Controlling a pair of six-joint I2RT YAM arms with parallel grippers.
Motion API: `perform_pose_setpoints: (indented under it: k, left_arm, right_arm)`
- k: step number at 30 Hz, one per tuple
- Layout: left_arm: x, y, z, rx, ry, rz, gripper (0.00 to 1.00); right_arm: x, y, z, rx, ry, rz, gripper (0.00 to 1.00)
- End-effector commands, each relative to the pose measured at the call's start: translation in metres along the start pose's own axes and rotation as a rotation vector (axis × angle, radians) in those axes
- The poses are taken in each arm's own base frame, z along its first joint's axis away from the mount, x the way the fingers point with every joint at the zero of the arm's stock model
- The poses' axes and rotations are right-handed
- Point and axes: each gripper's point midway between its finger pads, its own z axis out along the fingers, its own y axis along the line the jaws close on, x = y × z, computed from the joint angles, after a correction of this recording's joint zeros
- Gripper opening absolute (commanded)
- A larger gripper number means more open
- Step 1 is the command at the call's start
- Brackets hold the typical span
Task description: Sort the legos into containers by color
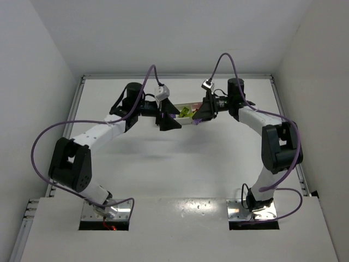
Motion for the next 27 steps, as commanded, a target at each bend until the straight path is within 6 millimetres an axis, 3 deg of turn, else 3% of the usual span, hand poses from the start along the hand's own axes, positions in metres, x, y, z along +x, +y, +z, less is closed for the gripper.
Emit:
perform_pose_setpoints:
  k: [1, 18, 27]
  left_arm:
    - [-0.035, -0.024, -0.019, 0.04, -0.023, 0.31, 0.83]
    - [-0.047, -0.034, -0.017, 0.09, -0.056, 0.401, 0.83]
    - [-0.043, -0.053, -0.017, 0.213, -0.065, 0.401, 0.83]
  right_arm:
    - [0.018, 0.013, -0.007, -0.105, 0.078, -0.014, 0.1]
    - [0.044, 0.037, 0.033, -0.167, 0.203, -0.044, 0.11]
    - [0.048, 0.048, 0.045, -0.188, 0.238, -0.073, 0.11]
